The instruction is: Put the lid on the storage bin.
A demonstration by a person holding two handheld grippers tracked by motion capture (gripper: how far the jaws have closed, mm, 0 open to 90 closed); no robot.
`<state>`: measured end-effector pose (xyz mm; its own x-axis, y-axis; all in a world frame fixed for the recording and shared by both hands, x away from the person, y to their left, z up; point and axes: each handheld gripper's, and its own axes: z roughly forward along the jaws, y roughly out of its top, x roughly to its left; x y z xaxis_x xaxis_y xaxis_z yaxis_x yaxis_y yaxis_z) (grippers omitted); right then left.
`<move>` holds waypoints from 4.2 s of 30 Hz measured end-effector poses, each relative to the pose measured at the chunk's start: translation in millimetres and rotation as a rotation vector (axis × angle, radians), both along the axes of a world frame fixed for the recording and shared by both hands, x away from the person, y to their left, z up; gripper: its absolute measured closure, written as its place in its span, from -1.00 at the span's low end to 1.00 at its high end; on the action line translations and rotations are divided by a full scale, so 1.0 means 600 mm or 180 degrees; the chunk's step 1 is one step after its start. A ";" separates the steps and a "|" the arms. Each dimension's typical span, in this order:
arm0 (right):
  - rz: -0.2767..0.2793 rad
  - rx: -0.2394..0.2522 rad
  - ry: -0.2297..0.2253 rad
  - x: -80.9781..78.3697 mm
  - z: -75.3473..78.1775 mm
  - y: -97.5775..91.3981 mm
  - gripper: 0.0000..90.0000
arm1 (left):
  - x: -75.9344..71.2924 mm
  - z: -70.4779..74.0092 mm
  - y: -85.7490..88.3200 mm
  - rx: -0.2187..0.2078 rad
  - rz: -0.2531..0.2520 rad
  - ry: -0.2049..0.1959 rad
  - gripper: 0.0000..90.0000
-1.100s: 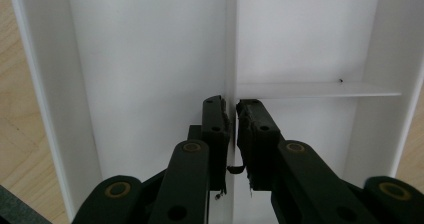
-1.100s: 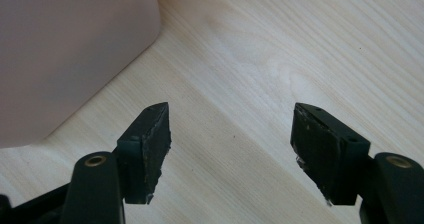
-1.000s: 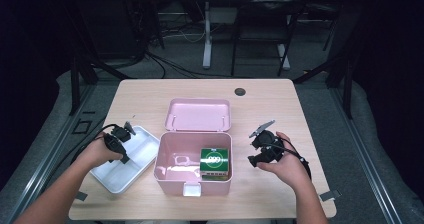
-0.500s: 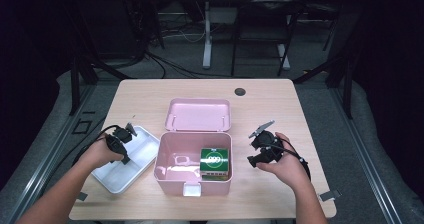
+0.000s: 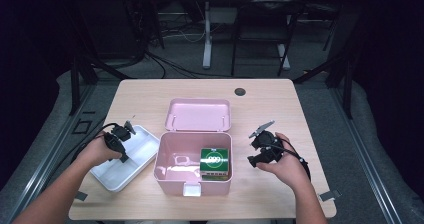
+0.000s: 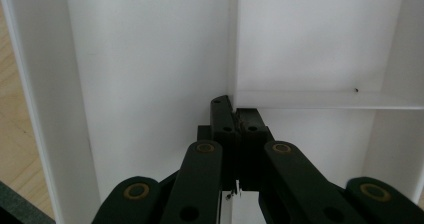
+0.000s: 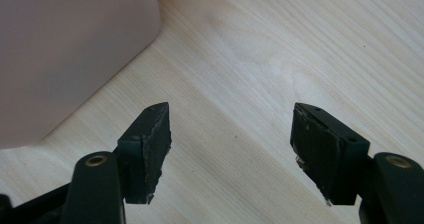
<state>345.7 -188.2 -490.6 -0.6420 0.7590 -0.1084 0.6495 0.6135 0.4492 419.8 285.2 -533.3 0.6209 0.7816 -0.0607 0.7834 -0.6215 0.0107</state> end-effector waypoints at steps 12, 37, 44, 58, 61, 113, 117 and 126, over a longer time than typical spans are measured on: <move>-0.0015 -0.0048 0.0043 -0.001 0.002 -0.001 -0.29 | -0.008 0.048 0.009 -0.0036 -0.0032 -0.0088 0.98; -0.0027 -0.0007 0.0003 -0.001 -0.001 -0.001 -0.28 | -0.026 0.162 0.017 -0.0029 -0.0141 -0.0204 0.98; -0.0026 -0.0030 0.0058 -0.001 0.000 -0.003 -0.28 | -0.029 0.196 0.007 -0.0028 -0.0253 -0.0274 0.98; -0.0028 0.0002 0.0062 0.000 -0.002 -0.005 -0.28 | -0.029 0.251 -0.037 -0.0049 -0.0438 -0.0347 0.98; -0.0031 0.0030 0.0034 0.000 -0.003 -0.005 -0.28 | -0.028 0.256 -0.054 -0.0065 -0.0507 -0.0385 0.98; -0.0048 0.0019 0.0097 0.003 -0.010 -0.010 -0.28 | -0.074 0.250 -0.318 -0.0075 -0.2600 -0.0395 0.98; -0.0054 0.0033 0.0061 0.003 -0.012 -0.010 -0.28 | -0.076 0.247 -0.329 -0.0088 -0.2662 -0.0376 0.98; -0.0061 0.0004 0.0096 0.004 -0.013 -0.010 -0.28 | -0.085 0.239 -0.357 -0.0161 -0.2814 -0.0370 0.98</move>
<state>348.1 -194.3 -498.1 -0.6303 0.7714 -0.0881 0.6744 0.6002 0.4300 369.1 71.0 -390.0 0.9997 0.0122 0.0188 0.0102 -0.9945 0.1042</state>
